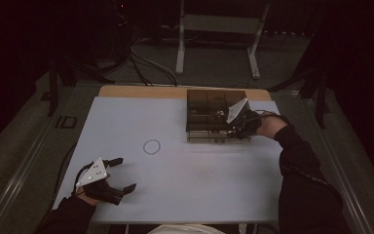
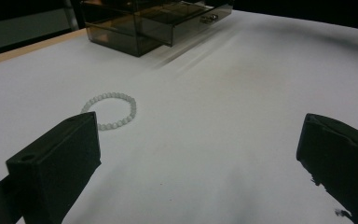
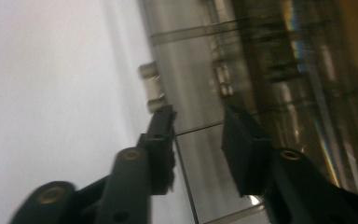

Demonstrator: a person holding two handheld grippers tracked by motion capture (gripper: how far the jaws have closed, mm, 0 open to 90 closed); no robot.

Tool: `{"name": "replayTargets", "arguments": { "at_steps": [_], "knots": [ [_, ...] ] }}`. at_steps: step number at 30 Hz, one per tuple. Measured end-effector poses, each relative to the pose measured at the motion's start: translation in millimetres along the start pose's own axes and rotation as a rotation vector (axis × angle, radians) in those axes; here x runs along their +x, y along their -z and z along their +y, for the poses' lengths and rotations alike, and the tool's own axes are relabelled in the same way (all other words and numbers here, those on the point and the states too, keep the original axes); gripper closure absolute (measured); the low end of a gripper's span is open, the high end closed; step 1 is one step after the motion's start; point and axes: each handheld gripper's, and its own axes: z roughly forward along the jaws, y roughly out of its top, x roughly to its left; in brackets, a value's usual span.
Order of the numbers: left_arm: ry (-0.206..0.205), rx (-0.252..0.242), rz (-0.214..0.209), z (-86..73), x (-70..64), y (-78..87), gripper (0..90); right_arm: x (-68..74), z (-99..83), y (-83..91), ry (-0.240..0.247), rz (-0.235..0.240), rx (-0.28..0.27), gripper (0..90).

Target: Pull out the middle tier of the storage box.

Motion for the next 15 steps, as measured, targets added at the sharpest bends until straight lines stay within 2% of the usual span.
{"name": "replayTargets", "arguments": {
  "at_steps": [6, 9, 10, 12, 15],
  "knots": [
    [-0.002, 0.000, 0.000, 0.1, -0.1, 0.0, 0.9, 6.1, -2.7, 9.9, -0.187, -0.065, -0.078, 48.7],
    [-0.001, -0.002, 0.000, 0.1, 0.0, 0.1, 1.0, 8.0, -5.0, 12.5, -0.235, -0.087, -0.102, 45.8],
    [0.000, -0.001, 0.000, 0.1, 0.0, 0.0, 0.9, 10.1, -7.9, 14.8, -0.275, -0.110, -0.136, 40.9],
    [-0.002, -0.001, 0.001, 0.1, 0.0, 0.0, 0.9, 12.1, -10.1, 16.6, -0.331, -0.130, -0.166, 33.4],
    [-0.001, 0.001, 0.002, 0.1, 0.1, -0.1, 1.0, 14.8, -13.5, 19.5, -0.416, -0.139, -0.217, 23.0]
  ]
}}
